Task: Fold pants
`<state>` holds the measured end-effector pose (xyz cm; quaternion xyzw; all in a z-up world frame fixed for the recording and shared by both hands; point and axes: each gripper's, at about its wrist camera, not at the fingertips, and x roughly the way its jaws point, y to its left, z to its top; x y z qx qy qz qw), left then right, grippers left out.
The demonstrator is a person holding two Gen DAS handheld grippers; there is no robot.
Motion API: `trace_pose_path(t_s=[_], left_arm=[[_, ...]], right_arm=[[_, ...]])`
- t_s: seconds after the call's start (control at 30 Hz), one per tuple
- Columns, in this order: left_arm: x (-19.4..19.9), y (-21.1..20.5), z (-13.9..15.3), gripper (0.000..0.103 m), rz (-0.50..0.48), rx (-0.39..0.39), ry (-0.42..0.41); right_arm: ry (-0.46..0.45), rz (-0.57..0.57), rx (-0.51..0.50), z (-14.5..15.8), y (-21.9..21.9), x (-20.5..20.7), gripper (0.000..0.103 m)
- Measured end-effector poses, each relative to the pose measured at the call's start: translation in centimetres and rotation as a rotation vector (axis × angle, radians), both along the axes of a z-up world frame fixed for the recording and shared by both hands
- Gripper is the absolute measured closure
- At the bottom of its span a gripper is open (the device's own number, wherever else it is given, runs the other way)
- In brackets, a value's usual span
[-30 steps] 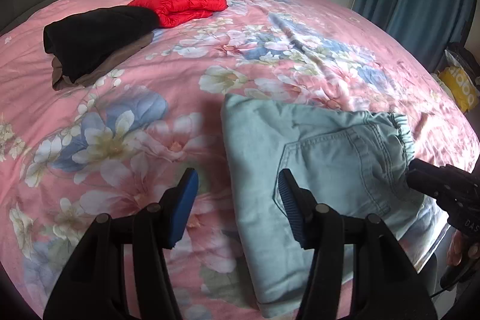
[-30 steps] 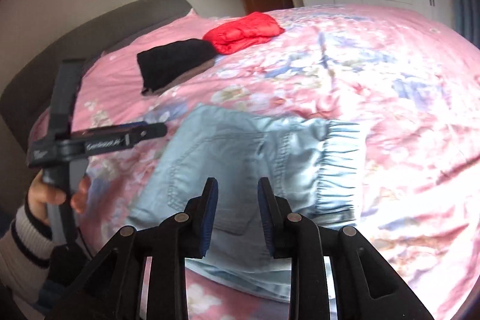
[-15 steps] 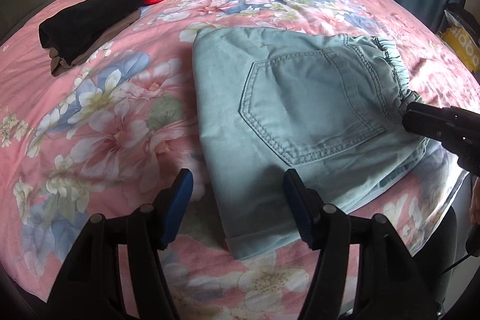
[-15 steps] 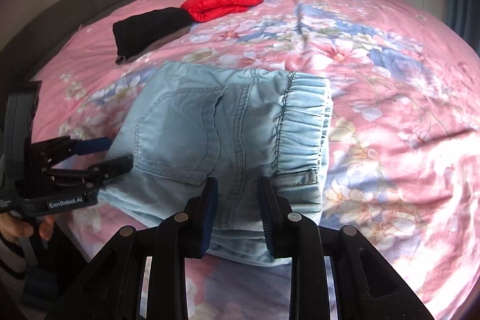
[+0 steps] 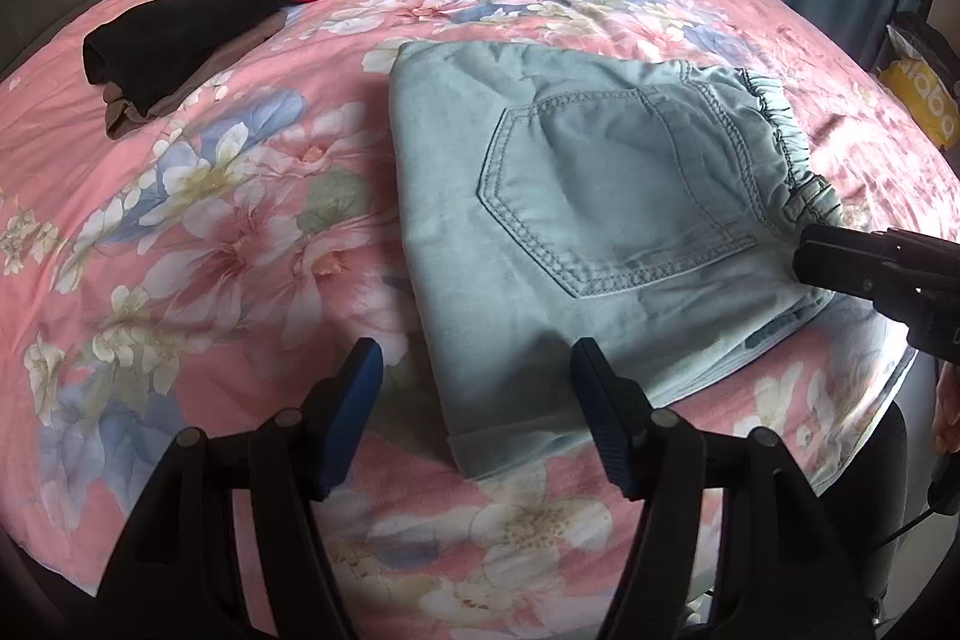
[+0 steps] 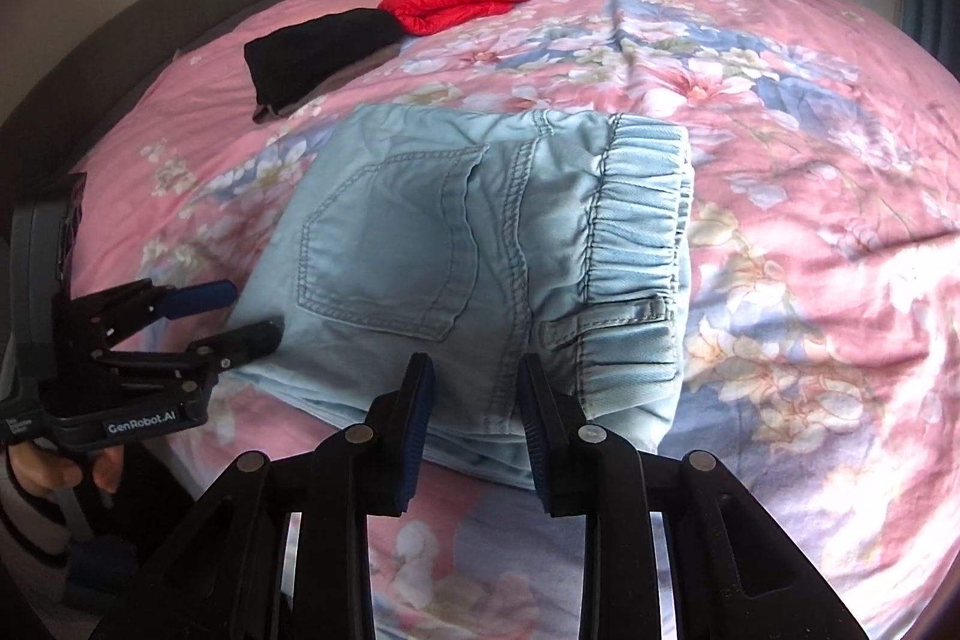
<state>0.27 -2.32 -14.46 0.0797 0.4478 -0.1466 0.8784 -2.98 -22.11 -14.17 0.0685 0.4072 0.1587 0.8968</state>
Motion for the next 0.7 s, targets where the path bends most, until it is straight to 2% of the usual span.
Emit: trace_pose_path(t_s=[0.03, 0.07, 0.1, 0.2, 0.33, 0.4, 0.6, 0.7], left_arm=[[0.1, 0.2, 0.1, 0.029, 0.010, -0.003, -0.002], [0.1, 0.6, 0.3, 0.021, 0.022, -0.009, -0.002], [0.3, 1.0, 0.4, 0.018, 0.037, -0.021, -0.001], [0.8, 2.3, 0.8, 0.018, 0.072, -0.077, 0.015], [1.8, 3.7, 0.9, 0.012, 0.114, -0.147, 0.040], [2.4, 4.2, 0.9, 0.010, 0.129, -0.184, 0.059], [3.7, 4.3, 0.5, 0.009, 0.141, -0.240, 0.091], [4.2, 4.0, 0.4, 0.009, 0.130, -0.251, 0.095]], right_arm=[[0.000, 0.000, 0.013, 0.2, -0.2, -0.1, 0.074], [-0.003, 0.001, 0.033, 0.5, -0.4, -0.2, 0.072], [-0.008, 0.005, 0.064, 0.7, -0.6, -0.5, 0.066], [-0.010, -0.007, 0.163, 1.3, -1.9, -0.8, 0.054], [-0.001, -0.063, 0.266, 1.5, -4.2, -0.5, 0.048], [0.029, -0.108, 0.301, 1.1, -5.3, 0.0, 0.034], [0.131, -0.184, 0.404, -0.8, -7.8, 1.7, 0.033], [0.184, -0.196, 0.414, -1.9, -8.0, 2.7, 0.033]])
